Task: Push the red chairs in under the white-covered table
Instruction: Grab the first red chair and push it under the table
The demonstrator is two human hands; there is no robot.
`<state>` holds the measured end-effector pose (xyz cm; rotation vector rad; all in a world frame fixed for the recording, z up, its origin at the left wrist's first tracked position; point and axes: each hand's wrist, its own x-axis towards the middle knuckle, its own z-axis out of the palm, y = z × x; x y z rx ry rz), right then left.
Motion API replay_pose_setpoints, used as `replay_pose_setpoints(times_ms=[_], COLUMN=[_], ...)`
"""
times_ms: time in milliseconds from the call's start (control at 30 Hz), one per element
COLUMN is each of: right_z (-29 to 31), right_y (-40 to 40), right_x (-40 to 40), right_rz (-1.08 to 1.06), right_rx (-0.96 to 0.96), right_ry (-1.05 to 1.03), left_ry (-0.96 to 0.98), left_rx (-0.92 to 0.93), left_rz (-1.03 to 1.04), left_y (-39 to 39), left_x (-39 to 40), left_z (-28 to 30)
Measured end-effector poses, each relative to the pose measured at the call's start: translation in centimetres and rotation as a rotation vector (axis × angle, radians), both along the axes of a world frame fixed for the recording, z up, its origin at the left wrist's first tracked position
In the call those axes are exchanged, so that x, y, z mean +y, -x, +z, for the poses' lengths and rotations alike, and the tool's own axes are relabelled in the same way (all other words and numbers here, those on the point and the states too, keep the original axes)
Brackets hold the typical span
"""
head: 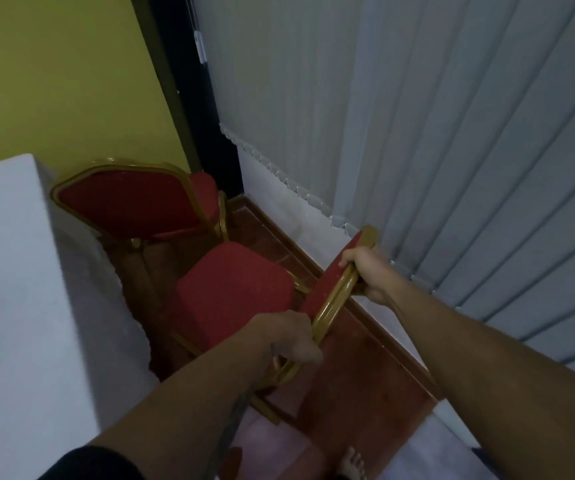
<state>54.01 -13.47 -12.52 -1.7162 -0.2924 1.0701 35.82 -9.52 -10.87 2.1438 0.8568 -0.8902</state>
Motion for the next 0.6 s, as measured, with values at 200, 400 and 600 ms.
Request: replay_pose_setpoints(times_ms=[200, 400, 600], right_z=[0.2, -0.4, 0.5], right_y=[-5.2, -8.4, -9.6], right_x=[1.1, -0.9, -3.1], right_rz=[0.104, 0.107, 0.084], right_rx=[-0.036, -0.021, -0.036], right_ry=[0.017, 0.073, 0.102], left_ry=[-0.004, -0.036, -0.024], left_rx=[-0.024, -0.021, -0.060], left_rz=[0.008, -0.084, -0.137], left_y=[-4.6, -8.0, -9.7], left_x=[0.0, -1.6, -4.1], left_z=[1.0, 0.4, 0.2])
